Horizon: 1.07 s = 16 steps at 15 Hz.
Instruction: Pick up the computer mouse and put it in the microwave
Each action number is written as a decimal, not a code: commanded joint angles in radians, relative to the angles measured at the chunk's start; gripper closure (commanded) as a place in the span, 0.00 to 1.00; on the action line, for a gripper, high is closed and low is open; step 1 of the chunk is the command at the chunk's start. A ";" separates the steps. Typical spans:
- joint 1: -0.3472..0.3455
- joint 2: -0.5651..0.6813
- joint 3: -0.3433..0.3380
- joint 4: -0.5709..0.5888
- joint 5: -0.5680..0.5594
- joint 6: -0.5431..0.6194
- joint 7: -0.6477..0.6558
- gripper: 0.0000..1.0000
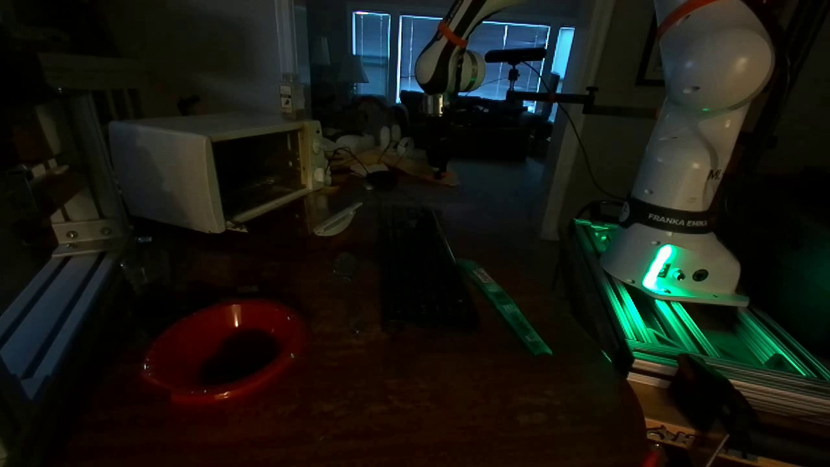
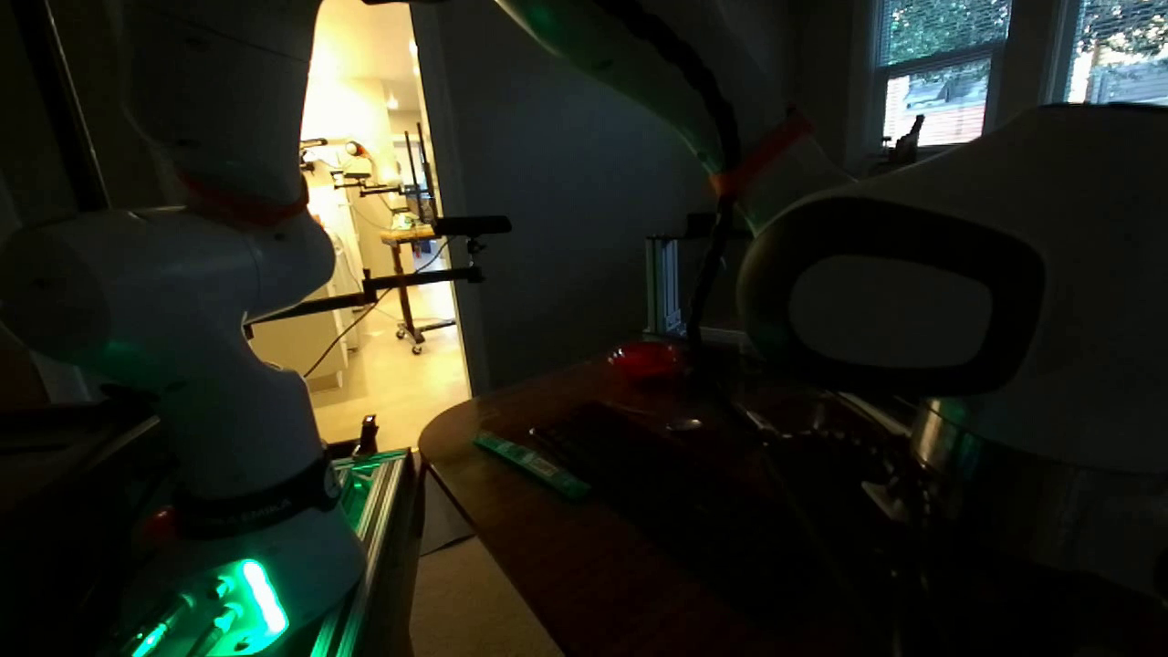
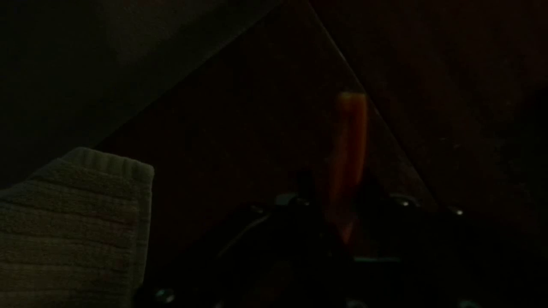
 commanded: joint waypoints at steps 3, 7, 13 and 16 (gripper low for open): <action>-0.003 0.011 0.004 0.004 -0.021 0.007 0.010 1.00; -0.003 0.012 0.002 0.001 -0.019 0.014 0.021 0.95; -0.018 0.037 0.013 -0.005 0.004 0.062 0.008 0.95; -0.028 0.061 0.021 -0.009 0.019 0.113 0.007 0.95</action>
